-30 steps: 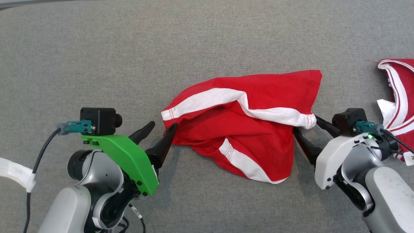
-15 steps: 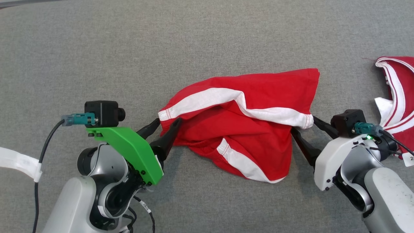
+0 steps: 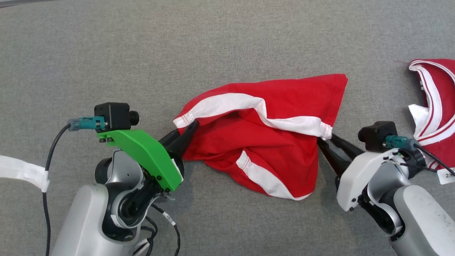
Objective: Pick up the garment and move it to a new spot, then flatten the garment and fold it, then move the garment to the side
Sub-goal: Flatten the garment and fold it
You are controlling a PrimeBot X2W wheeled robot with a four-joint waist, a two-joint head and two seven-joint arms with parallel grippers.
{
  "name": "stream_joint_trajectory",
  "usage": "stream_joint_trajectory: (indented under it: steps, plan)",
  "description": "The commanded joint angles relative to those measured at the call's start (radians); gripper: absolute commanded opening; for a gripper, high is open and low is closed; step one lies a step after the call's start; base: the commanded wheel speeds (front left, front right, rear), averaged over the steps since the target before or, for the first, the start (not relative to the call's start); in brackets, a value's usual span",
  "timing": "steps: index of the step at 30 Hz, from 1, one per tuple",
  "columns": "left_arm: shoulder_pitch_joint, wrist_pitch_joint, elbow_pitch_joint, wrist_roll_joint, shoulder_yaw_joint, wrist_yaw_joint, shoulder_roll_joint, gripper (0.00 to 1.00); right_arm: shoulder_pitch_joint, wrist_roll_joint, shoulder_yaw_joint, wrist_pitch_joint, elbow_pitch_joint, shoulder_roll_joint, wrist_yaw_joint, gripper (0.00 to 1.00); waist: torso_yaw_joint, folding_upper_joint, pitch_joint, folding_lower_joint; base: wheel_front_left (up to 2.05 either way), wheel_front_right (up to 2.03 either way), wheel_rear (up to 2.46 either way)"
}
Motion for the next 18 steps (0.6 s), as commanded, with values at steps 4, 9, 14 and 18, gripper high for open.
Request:
stream_joint_trajectory:
  steps: [4,9,14,18]
  plan:
    - [-0.032,-0.019,0.003,-0.020,0.020,-0.018,0.000,0.00,-0.037,0.070,-0.012,-0.018,-0.032,0.001,0.000,0.00,-0.009,0.0029,-0.005,0.0000,0.00,0.00,0.00]
    - [-0.094,0.028,-0.084,-0.092,0.084,-0.001,0.013,0.00,-0.074,0.296,-0.116,0.022,-0.154,-0.006,0.000,0.00,-0.019,0.0029,-0.011,0.0000,0.00,0.00,0.00]
    - [-0.222,0.139,-0.205,-0.120,0.135,0.055,0.076,0.00,-0.155,0.502,-0.257,0.163,-0.281,-0.022,0.000,0.00,-0.043,0.0029,0.022,0.0000,0.00,0.00,0.00]
    - [-0.442,0.222,-0.182,-0.081,0.147,0.094,0.136,0.00,-0.371,0.576,-0.359,0.295,-0.236,0.033,0.000,0.00,-0.068,0.0029,0.110,0.0000,0.00,0.00,0.00]
